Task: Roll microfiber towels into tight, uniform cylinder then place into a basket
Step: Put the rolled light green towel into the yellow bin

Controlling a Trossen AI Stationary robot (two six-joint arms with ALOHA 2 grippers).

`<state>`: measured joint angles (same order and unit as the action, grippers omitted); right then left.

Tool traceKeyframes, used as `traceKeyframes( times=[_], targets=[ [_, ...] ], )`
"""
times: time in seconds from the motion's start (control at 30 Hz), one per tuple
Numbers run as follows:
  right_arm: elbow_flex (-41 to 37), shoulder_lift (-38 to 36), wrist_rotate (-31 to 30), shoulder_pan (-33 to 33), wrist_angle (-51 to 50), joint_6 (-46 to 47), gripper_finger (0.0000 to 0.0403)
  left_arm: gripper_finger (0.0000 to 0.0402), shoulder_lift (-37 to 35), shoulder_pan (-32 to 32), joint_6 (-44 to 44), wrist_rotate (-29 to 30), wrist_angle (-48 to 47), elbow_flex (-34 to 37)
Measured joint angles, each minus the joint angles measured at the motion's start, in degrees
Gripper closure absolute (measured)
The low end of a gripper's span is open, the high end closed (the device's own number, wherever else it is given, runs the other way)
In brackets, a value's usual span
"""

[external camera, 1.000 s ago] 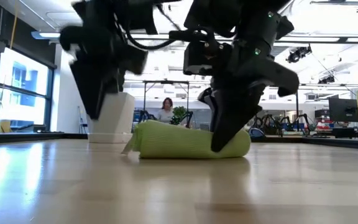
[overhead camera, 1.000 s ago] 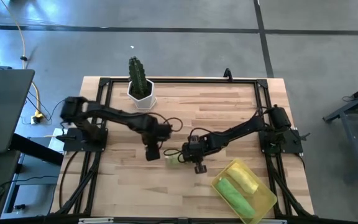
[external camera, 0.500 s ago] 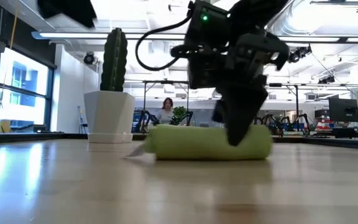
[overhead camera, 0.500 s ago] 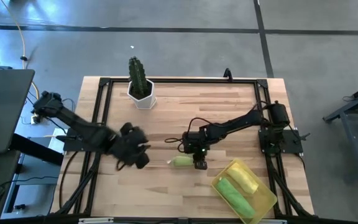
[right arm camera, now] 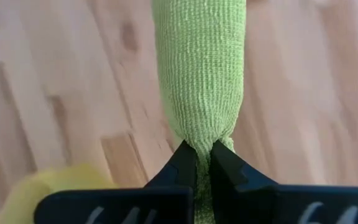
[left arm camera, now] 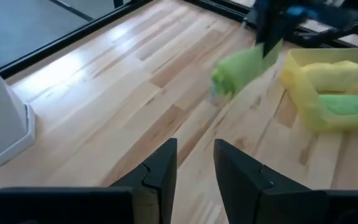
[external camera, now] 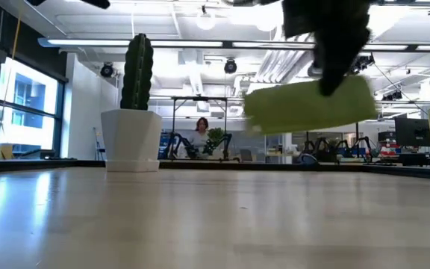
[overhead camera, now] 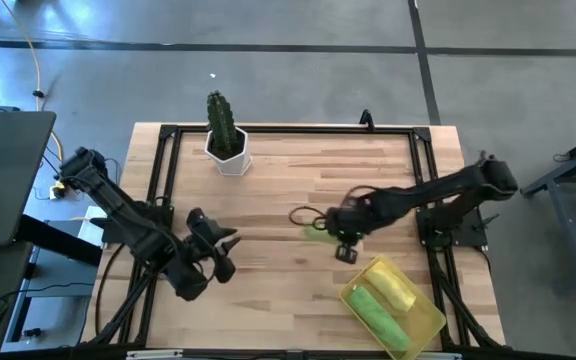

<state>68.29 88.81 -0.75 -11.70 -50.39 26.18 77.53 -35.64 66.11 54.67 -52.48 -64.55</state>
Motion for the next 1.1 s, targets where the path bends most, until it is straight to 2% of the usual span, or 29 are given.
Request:
traceKeyframes(
  times=[0.23, 0.5, 0.73, 0.9, 1.1],
  targets=[
    [0.0, -5.0, -8.4, -11.7, -12.9, 17.7, 0.0403, 0.0307, 3.9, 0.0, 4.1, 0.1, 0.3, 0.0],
    [0.0, -3.2, -9.9, -27.0, -21.3, 41.5, 0.0403, 0.0307, 6.7, 0.1, 5.7, 0.2, 3.8, 0.0],
    [0.1, 0.6, -7.9, -37.2, -18.9, 58.0, 0.0403, 0.0307, 7.5, 0.1, 5.7, -0.1, 8.5, 0.0],
    [0.1, 6.1, -4.7, -41.5, -12.5, 62.3, 0.0403, 0.0307, 7.5, -0.1, 3.7, -0.1, 13.0, 0.0],
    [1.1, 10.5, -4.7, -43.9, -7.0, 64.0, 0.0403, 0.0307, 7.5, -0.2, 0.6, -0.1, 18.2, 0.0]
  ],
)
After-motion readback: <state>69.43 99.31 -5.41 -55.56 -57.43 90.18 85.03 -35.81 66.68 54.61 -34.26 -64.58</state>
